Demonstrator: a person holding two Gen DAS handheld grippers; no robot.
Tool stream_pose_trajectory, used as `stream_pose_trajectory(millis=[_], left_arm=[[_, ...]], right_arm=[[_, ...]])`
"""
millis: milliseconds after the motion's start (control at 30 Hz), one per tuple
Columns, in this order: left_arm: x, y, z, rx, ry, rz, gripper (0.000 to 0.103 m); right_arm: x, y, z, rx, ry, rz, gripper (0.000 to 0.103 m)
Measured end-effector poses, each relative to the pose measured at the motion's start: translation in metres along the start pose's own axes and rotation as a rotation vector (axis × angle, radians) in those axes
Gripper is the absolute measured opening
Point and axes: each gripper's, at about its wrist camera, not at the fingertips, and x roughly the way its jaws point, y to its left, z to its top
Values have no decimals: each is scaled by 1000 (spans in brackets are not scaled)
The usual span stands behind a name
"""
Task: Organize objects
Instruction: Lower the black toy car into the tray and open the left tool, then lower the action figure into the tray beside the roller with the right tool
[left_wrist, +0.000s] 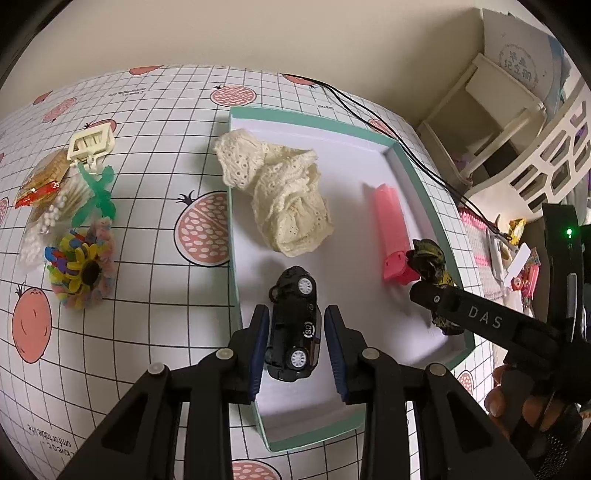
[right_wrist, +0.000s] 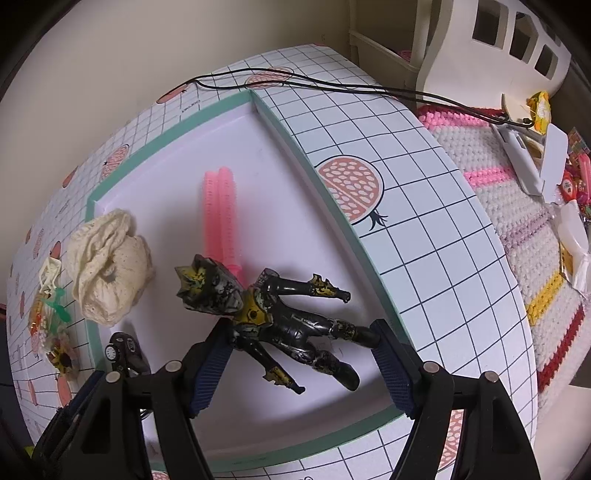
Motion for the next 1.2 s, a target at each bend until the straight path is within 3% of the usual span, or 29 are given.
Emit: stream_pose_trajectory(millis=[600, 1200], left_arm=[[-17, 13, 5, -73, -50, -22, 32], [-27, 50, 12, -196, -104, 48, 33]], right_arm=[[0, 8, 1, -45, -21, 17, 80], [-24, 22, 8, -67, -121, 78, 80]])
